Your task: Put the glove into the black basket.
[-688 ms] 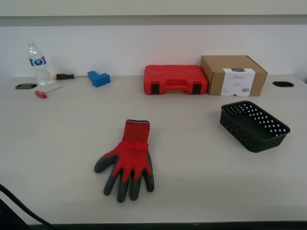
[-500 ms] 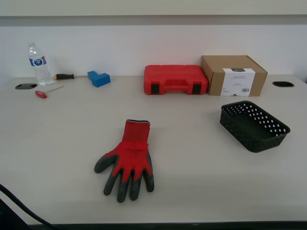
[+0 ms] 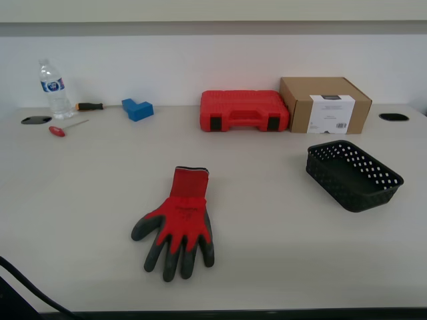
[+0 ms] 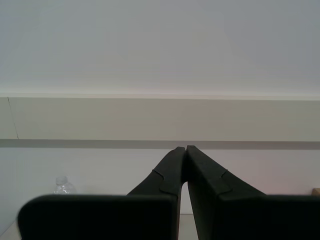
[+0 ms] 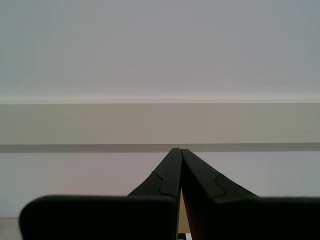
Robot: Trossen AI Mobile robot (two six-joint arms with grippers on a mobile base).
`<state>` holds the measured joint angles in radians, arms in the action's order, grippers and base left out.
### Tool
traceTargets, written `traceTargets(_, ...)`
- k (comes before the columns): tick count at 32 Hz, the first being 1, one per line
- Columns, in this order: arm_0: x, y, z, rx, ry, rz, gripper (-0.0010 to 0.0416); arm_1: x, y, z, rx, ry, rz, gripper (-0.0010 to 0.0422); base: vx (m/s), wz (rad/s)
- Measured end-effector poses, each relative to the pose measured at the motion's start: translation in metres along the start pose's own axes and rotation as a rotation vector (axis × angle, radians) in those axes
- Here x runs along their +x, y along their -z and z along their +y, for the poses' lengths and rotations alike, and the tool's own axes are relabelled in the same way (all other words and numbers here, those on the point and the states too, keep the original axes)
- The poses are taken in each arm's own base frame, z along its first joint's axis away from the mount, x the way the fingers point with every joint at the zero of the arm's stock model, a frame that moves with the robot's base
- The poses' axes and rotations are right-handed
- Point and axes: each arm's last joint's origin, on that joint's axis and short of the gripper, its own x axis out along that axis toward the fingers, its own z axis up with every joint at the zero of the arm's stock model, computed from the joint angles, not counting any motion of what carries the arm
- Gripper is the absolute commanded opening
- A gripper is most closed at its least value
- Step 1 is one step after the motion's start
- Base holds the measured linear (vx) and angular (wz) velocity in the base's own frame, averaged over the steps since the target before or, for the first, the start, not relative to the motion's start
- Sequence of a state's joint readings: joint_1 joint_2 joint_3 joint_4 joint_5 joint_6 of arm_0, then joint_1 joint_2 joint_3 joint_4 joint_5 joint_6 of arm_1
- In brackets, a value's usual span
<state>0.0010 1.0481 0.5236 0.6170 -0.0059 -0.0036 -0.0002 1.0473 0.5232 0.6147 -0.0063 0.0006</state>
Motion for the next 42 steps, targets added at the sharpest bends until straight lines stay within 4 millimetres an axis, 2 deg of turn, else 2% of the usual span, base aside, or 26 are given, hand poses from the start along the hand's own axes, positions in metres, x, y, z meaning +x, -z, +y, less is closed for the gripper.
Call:
traceTargets(23, 0.000, 0.000, 0.000, 0.000, 0.000, 0.000, 0.0001, 0.000, 0.000, 0.000, 0.000, 0.000, 0.000, 0.0000, 0.000, 0.000)
traceTargets(28, -0.001, 0.009, 0.005, 0.011, -0.093, 0.092, 0.0001, 0.000, 0.000, 0.000, 0.000, 0.000, 0.000, 0.0000, 0.000, 0.000)
traceTargets(30, -0.002, 0.019, 0.009, 0.018, -0.142, 0.197, 0.0001, 0.000, 0.000, 0.000, 0.000, 0.000, 0.000, 0.0000, 0.000, 0.000)
traceTargets(34, -0.001, 0.030, 0.025, 0.011, -0.224, 0.278, 0.0001, 0.000, 0.000, 0.000, 0.000, 0.000, 0.000, 0.0000, 0.000, 0.000)
traceTargets(42, 0.011, 0.061, 0.085, 0.010, -0.425, 0.422, 0.0001, 0.000, 0.000, 0.000, 0.000, 0.000, 0.002, 0.0000, 0.000, 0.000)
